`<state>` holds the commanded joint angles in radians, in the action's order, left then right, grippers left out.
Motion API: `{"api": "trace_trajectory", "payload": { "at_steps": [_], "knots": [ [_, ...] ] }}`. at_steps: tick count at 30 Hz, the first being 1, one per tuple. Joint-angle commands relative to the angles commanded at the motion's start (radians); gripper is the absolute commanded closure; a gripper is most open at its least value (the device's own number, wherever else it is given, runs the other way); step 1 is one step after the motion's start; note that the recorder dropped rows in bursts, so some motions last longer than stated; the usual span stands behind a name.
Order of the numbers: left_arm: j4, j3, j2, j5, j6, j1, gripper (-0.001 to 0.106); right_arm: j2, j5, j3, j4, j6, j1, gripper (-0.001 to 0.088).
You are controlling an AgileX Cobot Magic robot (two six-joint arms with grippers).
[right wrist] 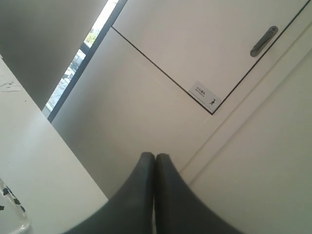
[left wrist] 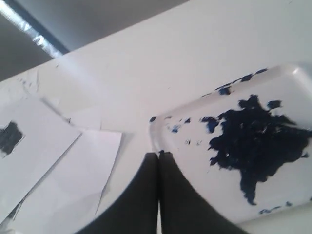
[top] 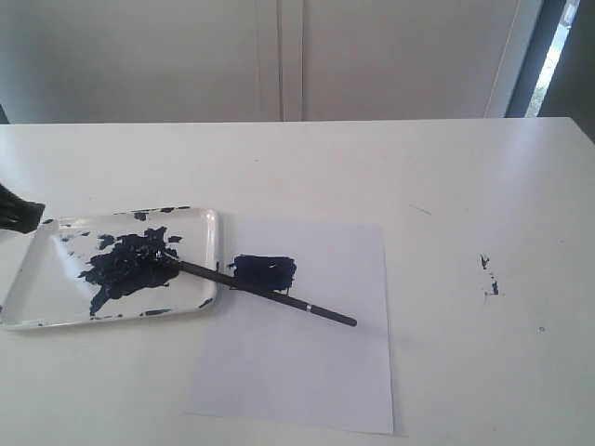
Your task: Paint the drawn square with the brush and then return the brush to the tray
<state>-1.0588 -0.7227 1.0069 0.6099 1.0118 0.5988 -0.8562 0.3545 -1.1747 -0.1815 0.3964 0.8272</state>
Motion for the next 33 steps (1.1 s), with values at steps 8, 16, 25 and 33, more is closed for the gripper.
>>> {"api": "trace_trajectory", "payload": {
  "at_steps": [8,16,25,33],
  "knots": [
    [-0.003,0.0,0.005,-0.002,0.0,0.0,0.105,0.026,0.05,0.0,0.0,0.0,0.0,0.0868],
    [0.176,-0.002,0.005,0.001,0.0,0.0,0.105,0.028,0.108,0.0,0.0,0.0,0.0,0.0868],
    [1.146,-0.024,0.005,0.143,0.0,0.0,0.105,0.028,0.123,0.0,0.0,0.0,0.0,0.0868],
    [1.163,-0.024,-0.161,0.143,0.0,0.022,0.105,0.028,0.121,0.0,0.0,0.0,0.0,0.0868]
  ]
}}
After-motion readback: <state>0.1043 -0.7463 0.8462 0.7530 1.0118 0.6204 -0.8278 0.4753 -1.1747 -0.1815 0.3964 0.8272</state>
